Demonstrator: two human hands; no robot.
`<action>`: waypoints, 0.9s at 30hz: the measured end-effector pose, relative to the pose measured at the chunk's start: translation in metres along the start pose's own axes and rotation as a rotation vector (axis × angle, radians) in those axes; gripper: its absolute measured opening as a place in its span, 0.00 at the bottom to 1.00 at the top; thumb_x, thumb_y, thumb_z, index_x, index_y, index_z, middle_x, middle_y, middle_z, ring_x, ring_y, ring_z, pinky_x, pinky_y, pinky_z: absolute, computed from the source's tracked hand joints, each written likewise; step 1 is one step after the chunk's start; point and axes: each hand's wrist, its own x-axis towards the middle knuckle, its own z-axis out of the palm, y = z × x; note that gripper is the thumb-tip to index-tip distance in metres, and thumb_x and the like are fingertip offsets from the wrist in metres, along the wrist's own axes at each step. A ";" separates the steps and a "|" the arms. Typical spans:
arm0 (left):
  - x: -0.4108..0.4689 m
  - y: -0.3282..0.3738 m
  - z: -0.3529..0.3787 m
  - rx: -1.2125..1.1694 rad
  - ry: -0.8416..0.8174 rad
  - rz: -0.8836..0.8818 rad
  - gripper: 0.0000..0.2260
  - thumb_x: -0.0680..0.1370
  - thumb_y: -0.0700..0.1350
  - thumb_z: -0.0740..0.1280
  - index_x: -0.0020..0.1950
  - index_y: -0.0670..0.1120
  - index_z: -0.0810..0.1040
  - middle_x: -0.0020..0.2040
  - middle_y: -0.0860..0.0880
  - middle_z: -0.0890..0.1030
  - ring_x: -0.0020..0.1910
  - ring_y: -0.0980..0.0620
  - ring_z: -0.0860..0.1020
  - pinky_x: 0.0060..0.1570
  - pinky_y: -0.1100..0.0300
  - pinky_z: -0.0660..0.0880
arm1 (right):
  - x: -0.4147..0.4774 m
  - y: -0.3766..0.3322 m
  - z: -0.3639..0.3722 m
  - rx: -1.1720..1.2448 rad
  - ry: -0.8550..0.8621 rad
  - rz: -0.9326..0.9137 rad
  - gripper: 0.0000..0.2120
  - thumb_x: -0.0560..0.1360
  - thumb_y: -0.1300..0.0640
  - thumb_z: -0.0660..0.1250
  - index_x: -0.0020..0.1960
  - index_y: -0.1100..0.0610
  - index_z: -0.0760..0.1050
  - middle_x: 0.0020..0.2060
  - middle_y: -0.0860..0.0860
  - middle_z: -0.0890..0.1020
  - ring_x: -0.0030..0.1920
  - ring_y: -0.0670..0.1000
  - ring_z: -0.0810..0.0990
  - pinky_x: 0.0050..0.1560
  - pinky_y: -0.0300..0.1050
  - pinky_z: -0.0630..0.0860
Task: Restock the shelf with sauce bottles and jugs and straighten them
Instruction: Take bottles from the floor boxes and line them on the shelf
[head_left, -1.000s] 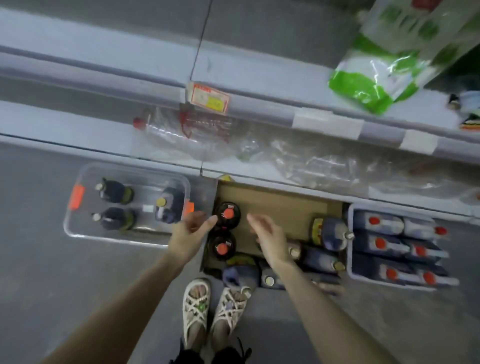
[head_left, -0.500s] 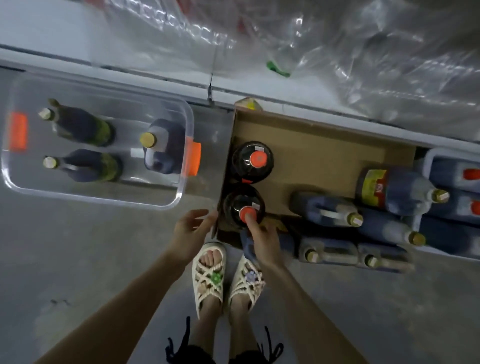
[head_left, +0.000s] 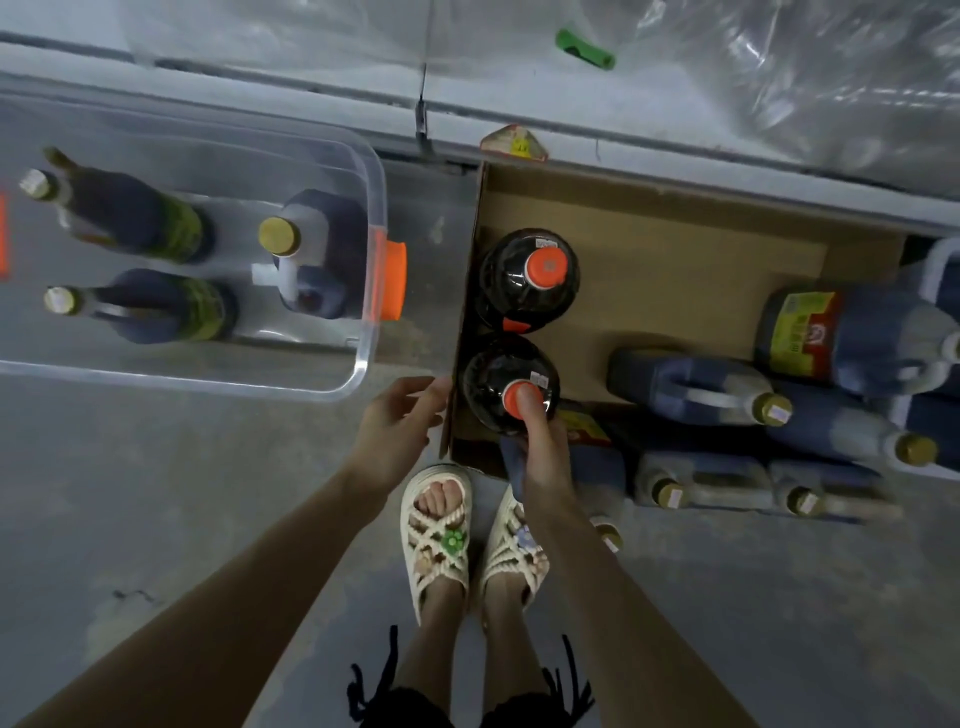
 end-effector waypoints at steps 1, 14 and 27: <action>-0.002 0.001 -0.001 0.001 -0.005 0.000 0.04 0.79 0.53 0.63 0.49 0.54 0.74 0.51 0.49 0.81 0.51 0.53 0.79 0.53 0.55 0.76 | 0.001 0.000 -0.002 0.019 -0.010 0.006 0.57 0.49 0.34 0.77 0.72 0.58 0.67 0.64 0.53 0.77 0.58 0.49 0.78 0.52 0.40 0.75; -0.048 0.054 -0.014 0.027 -0.041 0.075 0.06 0.79 0.54 0.62 0.50 0.54 0.75 0.50 0.50 0.81 0.50 0.54 0.79 0.50 0.59 0.74 | -0.052 -0.079 0.020 -0.164 -0.077 -0.154 0.33 0.70 0.41 0.72 0.69 0.57 0.71 0.62 0.51 0.79 0.62 0.51 0.77 0.61 0.46 0.75; -0.209 0.227 -0.023 0.040 -0.209 0.388 0.20 0.76 0.55 0.67 0.62 0.44 0.75 0.54 0.49 0.82 0.47 0.62 0.79 0.45 0.71 0.74 | -0.259 -0.243 -0.015 -0.319 -0.069 -0.389 0.19 0.65 0.43 0.77 0.49 0.54 0.80 0.46 0.52 0.86 0.49 0.53 0.84 0.53 0.54 0.81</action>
